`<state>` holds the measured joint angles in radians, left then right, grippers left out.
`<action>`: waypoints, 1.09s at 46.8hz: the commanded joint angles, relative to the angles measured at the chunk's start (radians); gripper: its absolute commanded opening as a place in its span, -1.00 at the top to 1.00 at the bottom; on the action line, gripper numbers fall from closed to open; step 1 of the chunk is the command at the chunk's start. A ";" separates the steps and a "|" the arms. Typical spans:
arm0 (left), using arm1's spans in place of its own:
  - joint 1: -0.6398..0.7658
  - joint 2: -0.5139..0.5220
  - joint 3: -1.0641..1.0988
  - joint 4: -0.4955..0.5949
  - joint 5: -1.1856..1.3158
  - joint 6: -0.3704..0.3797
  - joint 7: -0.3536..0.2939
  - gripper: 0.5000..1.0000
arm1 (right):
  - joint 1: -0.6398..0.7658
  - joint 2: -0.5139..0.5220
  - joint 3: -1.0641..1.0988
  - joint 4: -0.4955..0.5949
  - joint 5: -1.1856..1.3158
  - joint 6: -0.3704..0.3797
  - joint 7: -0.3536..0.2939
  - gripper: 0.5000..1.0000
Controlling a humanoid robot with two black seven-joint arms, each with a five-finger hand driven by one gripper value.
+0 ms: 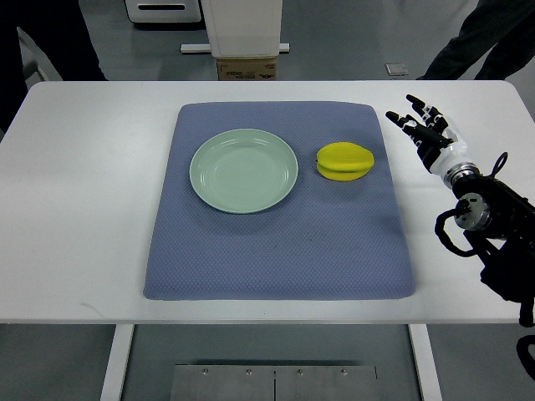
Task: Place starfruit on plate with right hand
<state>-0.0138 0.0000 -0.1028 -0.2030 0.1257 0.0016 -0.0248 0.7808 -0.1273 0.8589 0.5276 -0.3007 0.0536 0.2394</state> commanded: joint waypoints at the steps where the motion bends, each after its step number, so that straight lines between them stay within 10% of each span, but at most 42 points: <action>1: 0.000 0.000 0.000 -0.001 0.002 0.000 0.000 -1.00 | 0.000 -0.002 0.000 0.002 0.000 0.000 0.001 -1.00; 51: 0.000 0.000 0.000 0.000 0.000 0.000 -0.001 -1.00 | 0.043 -0.021 -0.041 0.003 -0.002 0.000 0.001 -1.00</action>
<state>-0.0139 0.0000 -0.1028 -0.2029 0.1259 0.0016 -0.0248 0.8243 -0.1482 0.8398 0.5323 -0.3022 0.0547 0.2407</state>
